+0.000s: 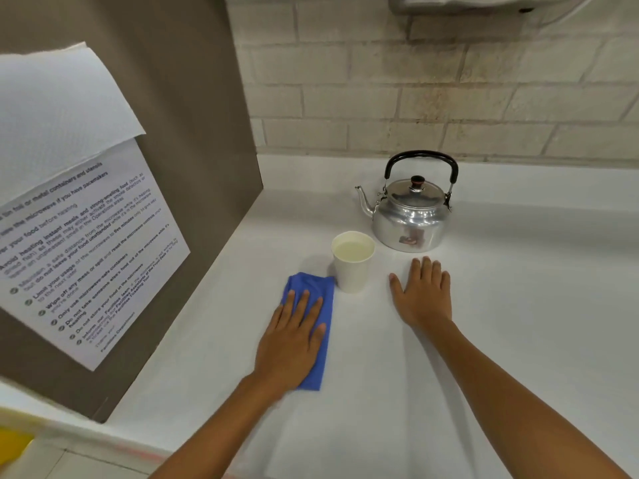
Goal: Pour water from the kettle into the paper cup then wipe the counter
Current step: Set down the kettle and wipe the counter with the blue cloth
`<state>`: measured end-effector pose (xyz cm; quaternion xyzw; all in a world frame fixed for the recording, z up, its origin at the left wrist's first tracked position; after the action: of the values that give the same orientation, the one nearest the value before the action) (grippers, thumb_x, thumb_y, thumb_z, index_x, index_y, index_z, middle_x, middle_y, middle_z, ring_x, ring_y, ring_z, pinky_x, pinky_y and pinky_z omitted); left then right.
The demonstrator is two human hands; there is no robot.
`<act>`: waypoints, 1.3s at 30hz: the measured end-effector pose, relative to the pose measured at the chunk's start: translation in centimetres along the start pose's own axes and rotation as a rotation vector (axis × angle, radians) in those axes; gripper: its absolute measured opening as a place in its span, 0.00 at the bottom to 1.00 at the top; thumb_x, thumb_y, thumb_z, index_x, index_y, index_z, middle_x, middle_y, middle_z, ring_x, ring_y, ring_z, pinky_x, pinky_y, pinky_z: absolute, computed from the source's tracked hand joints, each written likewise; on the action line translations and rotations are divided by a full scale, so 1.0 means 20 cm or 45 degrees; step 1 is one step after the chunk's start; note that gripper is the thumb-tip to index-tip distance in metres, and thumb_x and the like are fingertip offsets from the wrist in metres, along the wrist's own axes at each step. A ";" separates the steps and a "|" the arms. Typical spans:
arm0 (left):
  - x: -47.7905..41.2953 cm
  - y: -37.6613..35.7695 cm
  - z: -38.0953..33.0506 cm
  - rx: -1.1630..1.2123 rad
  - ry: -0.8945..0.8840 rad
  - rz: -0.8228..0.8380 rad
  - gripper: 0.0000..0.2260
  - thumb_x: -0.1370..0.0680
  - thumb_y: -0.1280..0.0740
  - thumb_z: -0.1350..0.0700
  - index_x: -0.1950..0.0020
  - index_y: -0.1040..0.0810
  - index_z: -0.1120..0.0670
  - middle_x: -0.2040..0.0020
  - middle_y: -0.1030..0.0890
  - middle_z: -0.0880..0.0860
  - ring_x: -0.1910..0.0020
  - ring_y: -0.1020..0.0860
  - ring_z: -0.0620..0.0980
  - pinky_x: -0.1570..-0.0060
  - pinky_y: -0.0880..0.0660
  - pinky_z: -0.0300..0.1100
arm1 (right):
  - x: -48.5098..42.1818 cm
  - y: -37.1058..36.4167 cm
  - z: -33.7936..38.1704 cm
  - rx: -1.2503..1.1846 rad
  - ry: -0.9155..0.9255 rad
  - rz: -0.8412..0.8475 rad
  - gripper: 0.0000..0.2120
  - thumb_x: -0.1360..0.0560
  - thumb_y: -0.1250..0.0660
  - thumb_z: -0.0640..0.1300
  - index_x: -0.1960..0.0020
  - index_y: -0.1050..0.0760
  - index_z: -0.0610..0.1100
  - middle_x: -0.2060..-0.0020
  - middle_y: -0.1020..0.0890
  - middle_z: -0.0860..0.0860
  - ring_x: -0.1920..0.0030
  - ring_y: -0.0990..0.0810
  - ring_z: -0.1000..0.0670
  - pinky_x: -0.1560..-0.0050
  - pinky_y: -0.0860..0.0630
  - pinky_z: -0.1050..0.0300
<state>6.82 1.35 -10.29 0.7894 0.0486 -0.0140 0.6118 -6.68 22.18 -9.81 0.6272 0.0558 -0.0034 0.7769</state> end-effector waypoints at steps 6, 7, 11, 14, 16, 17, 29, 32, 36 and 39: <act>0.05 0.11 0.25 0.048 0.171 0.026 0.24 0.19 0.53 0.45 0.25 0.56 0.46 0.23 0.56 0.46 0.24 0.59 0.47 0.27 0.55 0.42 | 0.00 -0.01 0.00 -0.014 0.005 0.024 0.33 0.23 0.53 0.59 0.27 0.49 0.37 0.25 0.45 0.39 0.25 0.50 0.40 0.25 0.52 0.43; 0.02 0.11 0.23 0.046 0.253 0.002 0.24 0.19 0.52 0.46 0.25 0.54 0.48 0.23 0.55 0.48 0.24 0.58 0.49 0.26 0.54 0.44 | 0.00 -0.01 0.00 -0.013 0.004 0.019 0.33 0.23 0.53 0.59 0.27 0.49 0.37 0.26 0.45 0.39 0.26 0.50 0.40 0.25 0.52 0.43; 0.01 0.01 -0.06 0.034 0.267 -0.029 0.24 0.19 0.54 0.46 0.25 0.57 0.50 0.23 0.56 0.51 0.24 0.60 0.51 0.27 0.58 0.44 | 0.00 0.00 -0.01 -0.037 0.001 0.033 0.32 0.22 0.53 0.58 0.27 0.48 0.37 0.26 0.44 0.39 0.26 0.49 0.39 0.25 0.52 0.43; 0.09 -0.06 -0.22 0.088 0.166 -0.027 0.25 0.19 0.55 0.44 0.25 0.59 0.48 0.23 0.59 0.49 0.25 0.62 0.48 0.28 0.62 0.42 | 0.02 0.04 -0.01 -0.137 0.037 -0.009 0.28 0.21 0.50 0.52 0.28 0.46 0.36 0.26 0.42 0.38 0.26 0.48 0.39 0.25 0.51 0.44; 0.09 -0.07 -0.22 0.154 0.143 0.020 0.24 0.19 0.55 0.44 0.25 0.58 0.48 0.23 0.59 0.48 0.25 0.62 0.47 0.29 0.62 0.41 | 0.07 0.11 0.01 -0.256 0.061 -0.150 0.23 0.21 0.46 0.45 0.30 0.42 0.35 0.28 0.39 0.37 0.27 0.46 0.38 0.26 0.49 0.45; 0.08 -0.04 -0.19 0.231 0.148 0.040 0.24 0.19 0.55 0.45 0.25 0.57 0.48 0.23 0.58 0.47 0.25 0.61 0.46 0.28 0.61 0.41 | 0.12 0.15 0.03 -0.351 0.061 -0.241 0.22 0.22 0.45 0.41 0.31 0.40 0.34 0.30 0.36 0.36 0.28 0.44 0.38 0.26 0.48 0.46; -0.09 0.06 0.21 -0.021 0.220 0.077 0.24 0.18 0.56 0.50 0.25 0.56 0.57 0.23 0.53 0.55 0.24 0.55 0.53 0.26 0.56 0.47 | 0.73 0.00 0.63 -0.105 0.557 0.113 0.28 0.20 0.56 0.55 0.25 0.58 0.44 0.23 0.54 0.46 0.24 0.59 0.47 0.25 0.64 0.47; -0.09 0.05 0.22 -0.024 0.205 0.062 0.24 0.19 0.56 0.49 0.25 0.55 0.57 0.23 0.53 0.55 0.24 0.54 0.52 0.26 0.56 0.46 | 0.84 0.01 0.44 -0.099 0.625 0.067 0.25 0.20 0.57 0.53 0.25 0.54 0.46 0.24 0.49 0.48 0.24 0.56 0.49 0.25 0.67 0.50; -0.09 0.04 0.20 -0.054 0.181 0.028 0.24 0.19 0.56 0.50 0.25 0.55 0.57 0.23 0.53 0.55 0.24 0.55 0.52 0.26 0.57 0.46 | 0.79 0.09 -0.01 -0.052 0.389 -0.068 0.30 0.24 0.61 0.56 0.26 0.47 0.45 0.26 0.42 0.48 0.25 0.46 0.46 0.27 0.58 0.56; -0.09 0.04 0.20 -0.071 0.187 0.015 0.24 0.19 0.56 0.50 0.25 0.56 0.58 0.23 0.53 0.55 0.24 0.55 0.53 0.26 0.56 0.46 | 0.53 0.12 -0.14 0.013 0.018 -0.005 0.28 0.21 0.58 0.54 0.25 0.53 0.43 0.24 0.48 0.44 0.24 0.50 0.46 0.25 0.53 0.49</act>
<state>5.19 -2.81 -10.37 0.7712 0.0892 0.0490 0.6284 3.78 26.16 -8.92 0.6310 0.0625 -0.0006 0.7733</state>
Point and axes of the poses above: each hand's wrist, its own x-axis away from the middle knuckle, its own y-axis out of the back of the hand, z = x × y, the point moved 3 cm from there along -x, towards the middle knuckle
